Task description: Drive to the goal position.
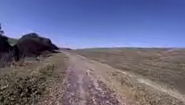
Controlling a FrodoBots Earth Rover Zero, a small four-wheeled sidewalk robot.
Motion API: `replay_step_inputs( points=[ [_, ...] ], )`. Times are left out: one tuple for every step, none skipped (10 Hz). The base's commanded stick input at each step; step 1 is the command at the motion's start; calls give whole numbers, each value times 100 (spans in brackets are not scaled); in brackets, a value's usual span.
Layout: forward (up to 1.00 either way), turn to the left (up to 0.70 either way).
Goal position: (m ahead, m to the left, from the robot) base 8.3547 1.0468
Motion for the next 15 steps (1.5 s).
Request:
replay_step_inputs(
  points=[
    [70, 0],
    [70, 0],
    [70, 0],
    [70, 35],
    [70, 35],
    [70, 35],
    [70, 35],
    [70, 35],
    [70, 24],
    [70, 9],
    [70, 0],
    [70, 0],
    [70, 0],
    [70, 0],
    [70, 0]
  ],
)
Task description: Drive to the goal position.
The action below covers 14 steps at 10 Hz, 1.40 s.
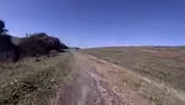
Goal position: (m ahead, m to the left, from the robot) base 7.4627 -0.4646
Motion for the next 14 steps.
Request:
replay_step_inputs(
  points=[
    [70, 0],
    [70, 0],
    [70, 0],
    [70, 0],
    [70, 0],
    [70, 0],
    [70, 0],
    [70, 0],
    [70, 0],
    [70, 0],
    [70, 0],
    [70, 0],
    [70, 0],
    [70, 0]
  ],
)
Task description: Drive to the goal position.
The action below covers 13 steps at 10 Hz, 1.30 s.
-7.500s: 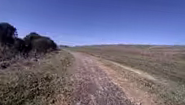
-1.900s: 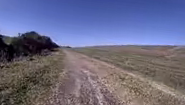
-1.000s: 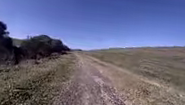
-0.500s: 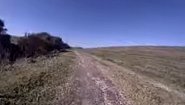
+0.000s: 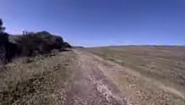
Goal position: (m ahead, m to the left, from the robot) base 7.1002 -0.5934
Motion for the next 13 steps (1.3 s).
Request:
replay_step_inputs(
  points=[
    [70, 0],
    [70, 0],
    [70, 0],
    [70, 0],
    [70, 0],
    [70, 0],
    [70, 0],
    [70, 0],
    [70, 0],
    [70, 0],
    [70, 0],
    [70, 0],
    [70, 0]
  ],
)
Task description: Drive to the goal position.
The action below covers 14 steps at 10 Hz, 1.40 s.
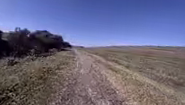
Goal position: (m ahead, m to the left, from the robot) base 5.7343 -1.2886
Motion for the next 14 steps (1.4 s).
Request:
replay_step_inputs(
  points=[
    [70, 0],
    [70, 0],
    [70, 0],
    [70, 0],
    [70, 0],
    [70, 0],
    [70, 0],
    [70, 0],
    [70, 0],
    [70, 0],
    [70, 0],
    [70, 0],
    [70, 35],
    [70, 35]
  ],
)
